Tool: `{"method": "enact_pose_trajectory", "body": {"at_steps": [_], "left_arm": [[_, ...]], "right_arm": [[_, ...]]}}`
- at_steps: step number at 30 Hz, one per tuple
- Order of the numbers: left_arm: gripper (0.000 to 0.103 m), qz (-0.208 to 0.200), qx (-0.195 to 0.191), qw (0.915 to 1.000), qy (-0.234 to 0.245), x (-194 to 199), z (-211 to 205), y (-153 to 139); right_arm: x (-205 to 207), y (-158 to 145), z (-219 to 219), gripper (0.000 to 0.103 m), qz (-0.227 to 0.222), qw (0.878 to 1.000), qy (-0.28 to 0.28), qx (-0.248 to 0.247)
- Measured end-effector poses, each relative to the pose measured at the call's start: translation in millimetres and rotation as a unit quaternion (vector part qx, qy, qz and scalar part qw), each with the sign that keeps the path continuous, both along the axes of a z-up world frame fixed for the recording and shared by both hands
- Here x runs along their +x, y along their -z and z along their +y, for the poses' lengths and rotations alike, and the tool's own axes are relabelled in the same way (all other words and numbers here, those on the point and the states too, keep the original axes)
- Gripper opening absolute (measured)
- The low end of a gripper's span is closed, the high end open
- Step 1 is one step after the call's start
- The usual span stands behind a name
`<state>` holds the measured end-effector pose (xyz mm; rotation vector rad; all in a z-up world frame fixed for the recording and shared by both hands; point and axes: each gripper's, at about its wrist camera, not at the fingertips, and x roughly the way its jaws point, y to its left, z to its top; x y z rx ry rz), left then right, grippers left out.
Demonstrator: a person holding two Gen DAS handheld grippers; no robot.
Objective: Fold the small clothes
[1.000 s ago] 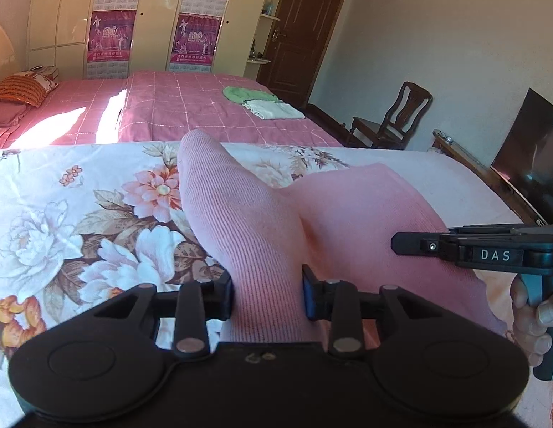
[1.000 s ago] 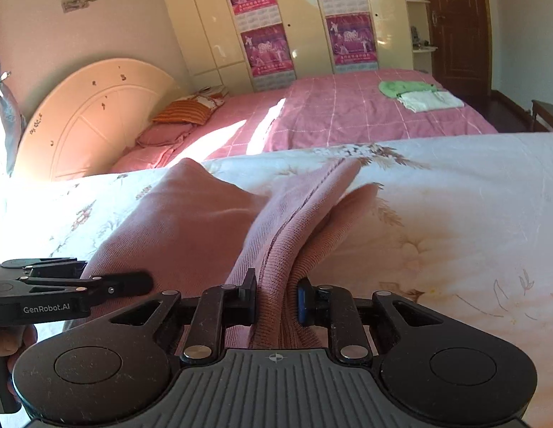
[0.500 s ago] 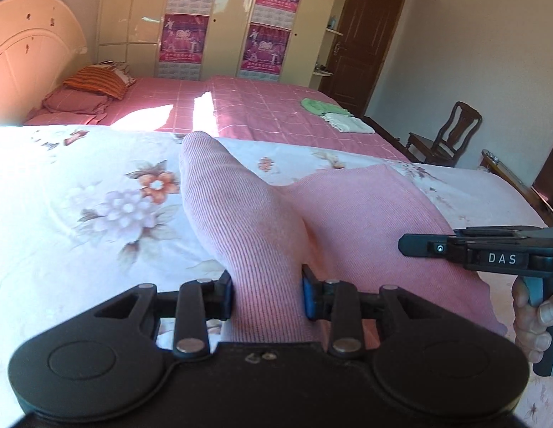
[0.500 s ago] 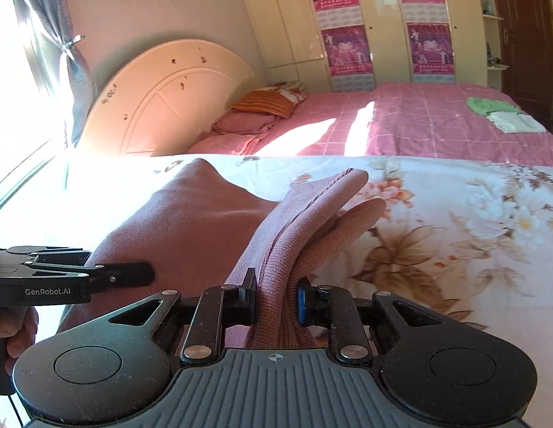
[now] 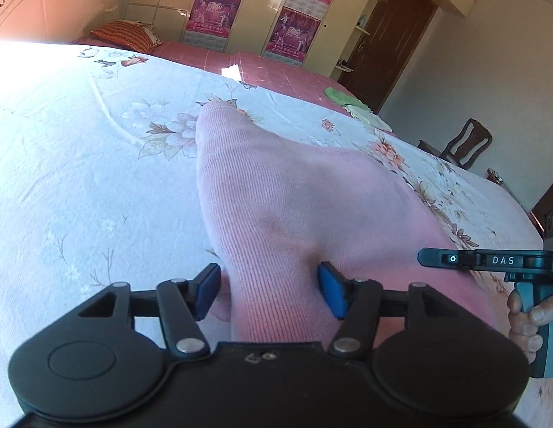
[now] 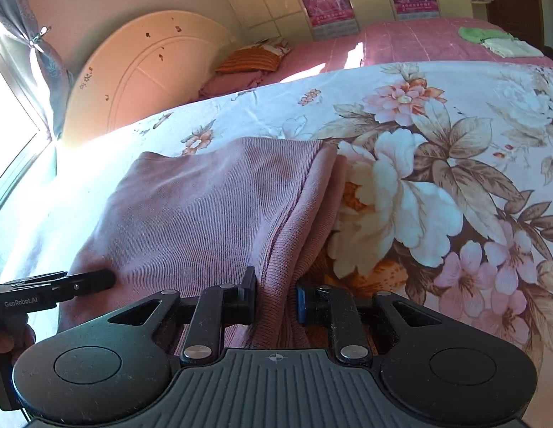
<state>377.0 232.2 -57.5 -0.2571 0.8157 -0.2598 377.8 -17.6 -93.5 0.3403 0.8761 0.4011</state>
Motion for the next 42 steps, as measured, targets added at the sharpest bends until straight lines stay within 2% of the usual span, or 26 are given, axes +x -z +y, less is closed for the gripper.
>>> {"method": "enact_pose_trajectory", "body": {"at_steps": [2,4,5,7,8,10,11,15,18,20,23,26,30,32,34,37,40,42], "left_arm": [[0.082,0.001,0.006,1.0,-0.003,-3,7,2],[0.083,0.002,-0.001,1.0,-0.003,-6,17,0],[0.081,-0.004,-0.003,1.0,-0.003,-9,21,-4],[0.063,-0.037,0.005,0.9992,-0.012,-19,30,-18],[0.062,-0.052,0.007,0.9985,-0.013,-21,33,-27],[0.064,-0.074,0.003,0.9972,-0.007,-18,37,-43],[0.065,-0.074,-0.002,0.9973,0.003,-13,35,-45],[0.06,-0.061,0.016,0.9964,0.057,9,3,-39],[0.059,-0.041,0.014,0.9965,0.071,17,-16,-24],[0.059,-0.034,0.032,0.9963,0.071,18,-25,-16],[0.059,-0.037,0.047,0.9957,0.071,16,-29,-9],[0.059,-0.042,0.051,0.9953,0.071,12,-27,-11],[0.056,-0.074,0.049,0.9942,0.06,-18,-18,-37],[0.056,-0.083,0.037,0.9947,0.05,-38,-11,-44],[0.056,-0.076,0.023,0.9958,0.046,-57,-11,-43],[0.057,-0.053,0.04,0.9965,0.05,-71,-20,-27],[0.06,-0.033,0.043,0.9973,0.05,-74,-25,-14],[0.06,-0.025,0.053,0.9972,0.047,-75,-28,-8]], "right_arm": [[-2,2,-1,0.02,0.003,1.0,0.009,0.004],[-3,1,0,0.02,0.004,1.0,0.014,0.004],[-5,-1,2,0.02,0.001,1.0,0.014,0.0],[-8,-10,3,0.02,-0.009,1.0,0.011,-0.013],[-12,-18,2,0.022,-0.015,1.0,0.016,-0.022],[-22,-39,4,0.022,-0.061,0.996,0.022,-0.054],[-25,-49,7,0.022,-0.082,0.994,0.021,-0.073],[-15,-61,31,0.022,-0.097,0.99,-0.017,-0.097],[-5,-47,50,0.022,-0.075,0.988,-0.046,-0.127],[1,-28,53,0.022,-0.045,0.986,-0.052,-0.153],[0,-18,47,0.021,-0.052,0.984,-0.047,-0.161],[-1,-22,41,0.021,-0.045,0.985,-0.035,-0.16],[-33,-51,30,0.021,-0.075,0.988,-0.02,-0.133],[-56,-59,30,0.021,-0.085,0.988,-0.037,-0.124],[-78,-60,37,0.021,-0.095,0.985,-0.061,-0.128],[-94,-48,48,0.021,-0.098,0.979,-0.088,-0.153],[-92,-26,49,0.021,-0.076,0.977,-0.078,-0.184],[-90,-20,48,0.021,-0.082,0.973,-0.069,-0.205]]}}
